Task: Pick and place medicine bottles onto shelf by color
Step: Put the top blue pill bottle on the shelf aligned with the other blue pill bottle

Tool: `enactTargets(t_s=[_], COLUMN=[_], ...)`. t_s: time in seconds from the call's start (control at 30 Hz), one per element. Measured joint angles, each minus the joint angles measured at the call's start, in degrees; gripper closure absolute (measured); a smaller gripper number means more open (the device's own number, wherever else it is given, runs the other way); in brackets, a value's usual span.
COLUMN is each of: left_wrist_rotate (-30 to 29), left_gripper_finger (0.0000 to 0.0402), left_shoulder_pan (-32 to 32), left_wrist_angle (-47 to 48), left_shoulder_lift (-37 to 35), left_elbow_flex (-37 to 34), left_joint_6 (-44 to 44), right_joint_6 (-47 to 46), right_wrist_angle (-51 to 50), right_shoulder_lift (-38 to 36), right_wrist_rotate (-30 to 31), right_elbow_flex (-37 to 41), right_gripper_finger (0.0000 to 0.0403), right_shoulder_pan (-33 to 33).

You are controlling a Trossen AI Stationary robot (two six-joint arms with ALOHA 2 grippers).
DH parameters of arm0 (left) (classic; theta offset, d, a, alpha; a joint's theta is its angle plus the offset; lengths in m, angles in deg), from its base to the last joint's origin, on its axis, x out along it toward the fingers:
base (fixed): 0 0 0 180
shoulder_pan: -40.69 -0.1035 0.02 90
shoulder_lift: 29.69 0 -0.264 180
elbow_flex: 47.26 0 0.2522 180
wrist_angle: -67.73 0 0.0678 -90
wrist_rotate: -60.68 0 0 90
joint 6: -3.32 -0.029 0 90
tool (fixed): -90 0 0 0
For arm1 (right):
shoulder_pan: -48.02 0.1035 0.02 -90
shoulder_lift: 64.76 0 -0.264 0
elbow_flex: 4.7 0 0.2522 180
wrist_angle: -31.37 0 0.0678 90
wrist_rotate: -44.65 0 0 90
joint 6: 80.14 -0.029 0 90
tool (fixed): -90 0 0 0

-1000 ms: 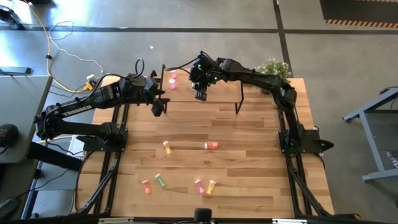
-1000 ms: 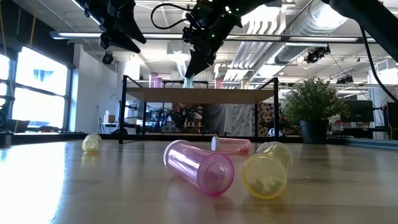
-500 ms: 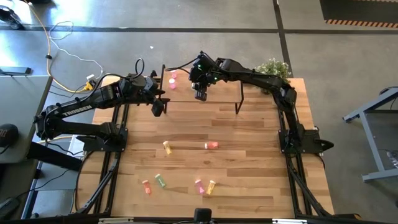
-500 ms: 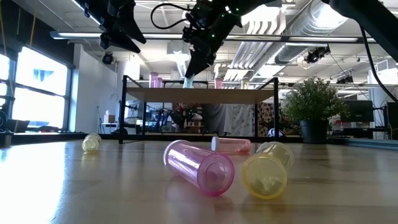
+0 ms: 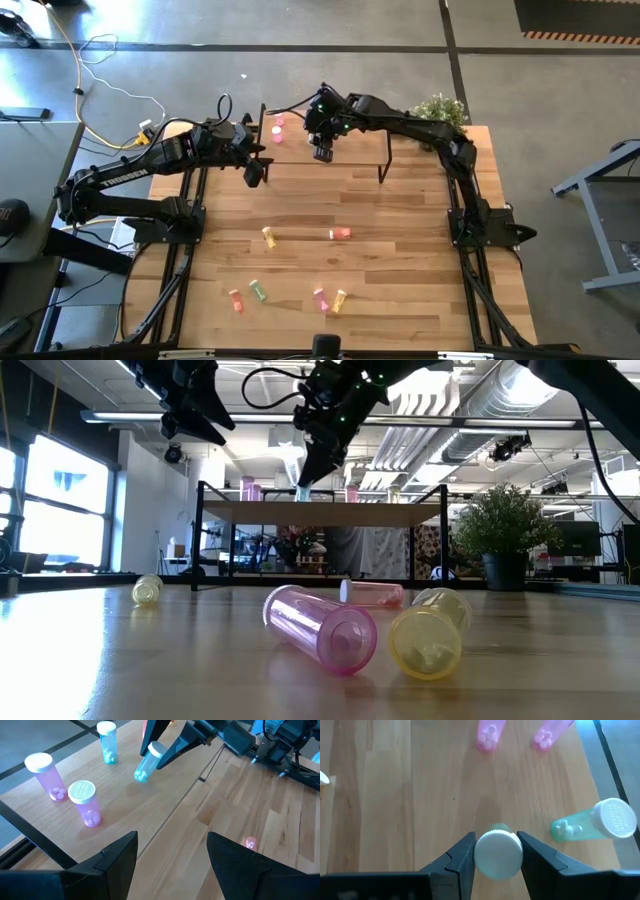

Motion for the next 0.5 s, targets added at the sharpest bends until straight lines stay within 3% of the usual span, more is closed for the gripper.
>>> enactTargets(t_s=[0.5], left_wrist_rotate=[0.0], left_gripper_finger=[0.0172], left_shoulder_pan=[-0.02], left_wrist_angle=[0.0], left_shoulder_lift=[0.0], left_elbow_flex=[0.0], left_joint_6=[0.0], right_joint_6=[-0.14], right_wrist_angle=[-0.52], right_shoulder_lift=[0.0], right_wrist_rotate=[0.75], right_elbow_flex=[0.0], right_gripper_finger=[0.027], right_shoulder_pan=[-0.02])
